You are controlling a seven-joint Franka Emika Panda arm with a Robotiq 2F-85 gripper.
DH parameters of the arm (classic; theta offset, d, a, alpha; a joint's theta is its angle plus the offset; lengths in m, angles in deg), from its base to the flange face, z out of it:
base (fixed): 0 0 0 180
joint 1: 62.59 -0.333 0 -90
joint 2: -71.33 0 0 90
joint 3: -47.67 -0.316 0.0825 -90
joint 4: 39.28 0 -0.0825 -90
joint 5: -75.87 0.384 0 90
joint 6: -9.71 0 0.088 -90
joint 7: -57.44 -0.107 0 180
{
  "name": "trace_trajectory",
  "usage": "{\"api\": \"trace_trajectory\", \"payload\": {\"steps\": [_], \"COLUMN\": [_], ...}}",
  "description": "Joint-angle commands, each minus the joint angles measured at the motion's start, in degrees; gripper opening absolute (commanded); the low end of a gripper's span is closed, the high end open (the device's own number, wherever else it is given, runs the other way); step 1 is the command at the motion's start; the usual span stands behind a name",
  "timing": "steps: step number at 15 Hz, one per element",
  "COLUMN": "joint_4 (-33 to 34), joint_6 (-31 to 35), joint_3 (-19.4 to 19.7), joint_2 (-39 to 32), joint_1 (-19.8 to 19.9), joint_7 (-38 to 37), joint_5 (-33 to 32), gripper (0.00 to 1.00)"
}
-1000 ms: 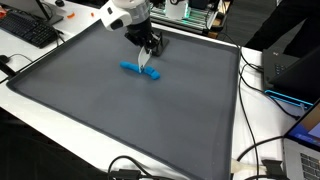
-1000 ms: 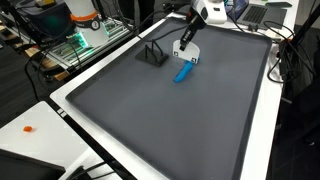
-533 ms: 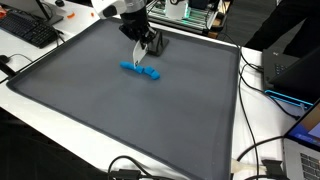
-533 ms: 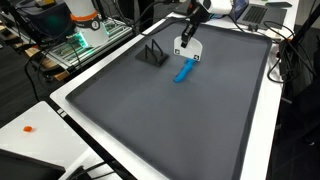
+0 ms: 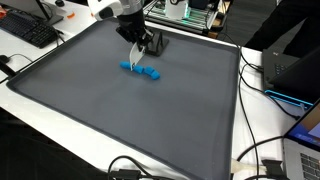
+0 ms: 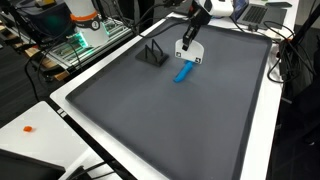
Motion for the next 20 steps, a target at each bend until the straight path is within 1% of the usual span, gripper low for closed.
{"api": "trace_trajectory", "payload": {"steps": [1,7,20], "joint_4": [0.97,2.43,3.10], "joint_6": [1.18,1.76,5.65], "joint_3": [0.24,0.64,1.03], "joint_2": [-1.68,-3.51,-6.82], "joint_1": [0.06,-0.07,-0.30], "joint_7": [-0.95,-1.09,-1.31], "joint_5": [-1.56,-2.55,-3.97], "gripper": [0.01,0.01,0.01]}}
